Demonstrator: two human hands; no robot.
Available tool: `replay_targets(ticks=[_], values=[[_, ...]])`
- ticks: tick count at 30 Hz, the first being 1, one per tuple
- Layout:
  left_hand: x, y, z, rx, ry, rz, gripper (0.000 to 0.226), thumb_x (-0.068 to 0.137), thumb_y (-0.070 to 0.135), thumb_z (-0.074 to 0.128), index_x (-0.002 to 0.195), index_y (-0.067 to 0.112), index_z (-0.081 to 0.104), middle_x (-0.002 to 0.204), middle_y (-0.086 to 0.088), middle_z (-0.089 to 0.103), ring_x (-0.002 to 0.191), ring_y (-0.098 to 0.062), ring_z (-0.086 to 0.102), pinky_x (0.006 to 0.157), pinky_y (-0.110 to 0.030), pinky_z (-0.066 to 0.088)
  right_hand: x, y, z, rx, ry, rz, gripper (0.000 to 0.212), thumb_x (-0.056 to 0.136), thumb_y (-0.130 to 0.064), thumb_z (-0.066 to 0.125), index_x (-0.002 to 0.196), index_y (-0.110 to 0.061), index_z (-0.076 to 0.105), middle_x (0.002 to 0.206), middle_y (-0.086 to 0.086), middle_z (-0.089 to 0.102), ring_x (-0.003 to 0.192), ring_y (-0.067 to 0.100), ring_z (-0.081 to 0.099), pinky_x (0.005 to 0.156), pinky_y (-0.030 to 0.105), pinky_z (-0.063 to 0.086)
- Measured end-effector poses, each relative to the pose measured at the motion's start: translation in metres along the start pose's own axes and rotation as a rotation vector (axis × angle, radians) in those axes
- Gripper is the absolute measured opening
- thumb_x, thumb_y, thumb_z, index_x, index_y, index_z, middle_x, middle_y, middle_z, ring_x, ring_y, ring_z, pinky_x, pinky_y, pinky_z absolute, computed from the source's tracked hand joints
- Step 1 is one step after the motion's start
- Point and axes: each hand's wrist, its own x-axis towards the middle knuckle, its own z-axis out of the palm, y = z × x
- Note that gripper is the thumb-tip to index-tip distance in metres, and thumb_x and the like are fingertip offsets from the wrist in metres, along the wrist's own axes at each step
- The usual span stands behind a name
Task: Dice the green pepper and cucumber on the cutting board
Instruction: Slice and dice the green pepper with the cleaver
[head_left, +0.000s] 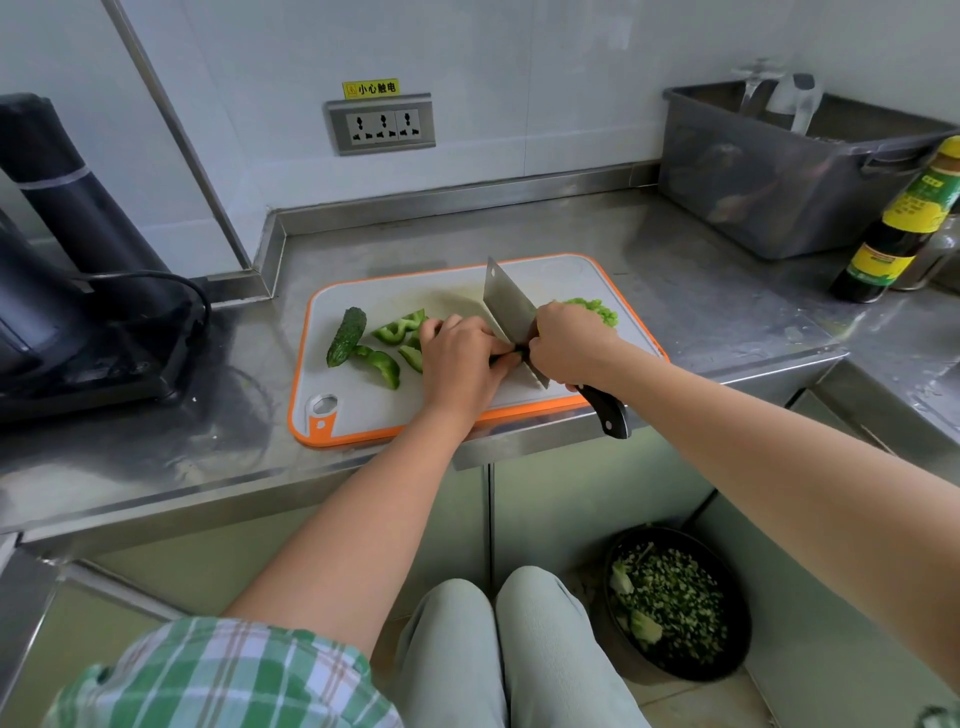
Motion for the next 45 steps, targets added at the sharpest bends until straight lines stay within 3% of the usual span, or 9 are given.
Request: replay_targets(ticks=[6,12,16,20,22,27,33,37,45], values=[[0.005,0.007,-0.005,0.057,-0.026,0.003,0.014,0.082,0.041,0.068,0.09,0.034,0.077,0.085,0.004,0.065,0.092,-0.023,0.053,0.087,-0.036,0.023,0.008,0.019,-0.006,0.039,0.046,0.068,0.006,0.087,-0.001,0.043,0.09,-0.003,0.047,0.065,0.011,0.054,0.043,0.022,0.052,0.041,0.022,0.037],[0.014,0.018,0.0,0.109,-0.071,0.01,0.019,0.085,0.043,0.064,0.094,0.033,0.077,0.087,0.002,0.066,0.094,-0.023,0.053,0.08,-0.035,0.022,0.013,0.045,-0.012,0.092,0.126,0.133,0.004,0.087,-0.005,0.041,0.084,-0.007,0.043,0.068,0.01,0.056,0.048,0.025,0.056,0.051,0.027,0.043],[0.009,0.013,0.0,0.112,-0.053,0.017,0.025,0.082,0.049,0.066,0.099,0.032,0.075,0.088,0.0,0.067,0.095,-0.025,0.053,0.084,-0.037,0.027,0.01,0.037,-0.006,0.178,0.048,0.05,0.006,0.091,-0.008,0.043,0.086,-0.005,0.043,0.061,0.011,0.055,0.039,0.023,0.051,0.04,0.023,0.038],[0.002,0.004,-0.006,0.086,-0.021,0.037,0.04,0.077,0.052,0.07,0.108,0.027,0.071,0.095,0.001,0.066,0.1,-0.026,0.051,0.089,-0.039,0.029,0.011,0.036,-0.009,0.121,0.037,0.085,0.005,0.089,-0.004,0.043,0.087,-0.002,0.047,0.065,0.014,0.059,0.041,0.023,0.052,0.043,0.023,0.04],[-0.001,0.0,-0.01,0.111,-0.019,0.036,0.036,0.078,0.049,0.068,0.108,0.03,0.071,0.096,0.005,0.066,0.102,-0.023,0.05,0.091,-0.038,0.028,0.011,0.041,-0.014,0.1,0.075,0.119,0.007,0.085,-0.001,0.041,0.086,-0.003,0.048,0.066,0.014,0.06,0.044,0.025,0.055,0.048,0.025,0.043],[-0.004,-0.003,-0.01,0.115,-0.031,-0.006,0.022,0.083,0.042,0.065,0.101,0.032,0.073,0.092,0.006,0.068,0.099,-0.022,0.049,0.09,-0.037,0.027,0.005,0.039,-0.008,0.146,0.002,0.035,0.003,0.087,-0.005,0.043,0.086,-0.005,0.046,0.058,0.011,0.057,0.034,0.02,0.05,0.036,0.018,0.035],[-0.003,0.0,-0.007,0.076,-0.039,-0.043,0.018,0.084,0.039,0.066,0.099,0.032,0.074,0.093,0.004,0.067,0.099,-0.023,0.049,0.085,-0.035,0.025,0.005,0.042,-0.018,0.109,0.06,0.101,0.006,0.085,-0.003,0.041,0.087,-0.004,0.047,0.064,0.012,0.06,0.043,0.025,0.055,0.045,0.024,0.041],[-0.003,0.002,-0.006,0.028,-0.008,-0.039,0.014,0.081,0.034,0.07,0.093,0.03,0.075,0.089,0.004,0.068,0.093,-0.024,0.053,0.083,-0.035,0.026,0.001,0.032,-0.023,0.085,0.033,0.011,0.006,0.089,-0.004,0.041,0.083,-0.007,0.042,0.058,0.009,0.056,0.036,0.019,0.051,0.037,0.021,0.036],[-0.003,0.001,-0.008,0.012,0.007,0.0,0.006,0.08,0.027,0.073,0.083,0.028,0.077,0.077,0.002,0.065,0.083,-0.027,0.054,0.072,-0.031,0.019,-0.002,0.018,-0.015,-0.013,-0.021,0.013,0.01,0.084,-0.002,0.041,0.076,-0.005,0.046,0.057,0.013,0.058,0.039,0.024,0.054,0.039,0.022,0.038]])
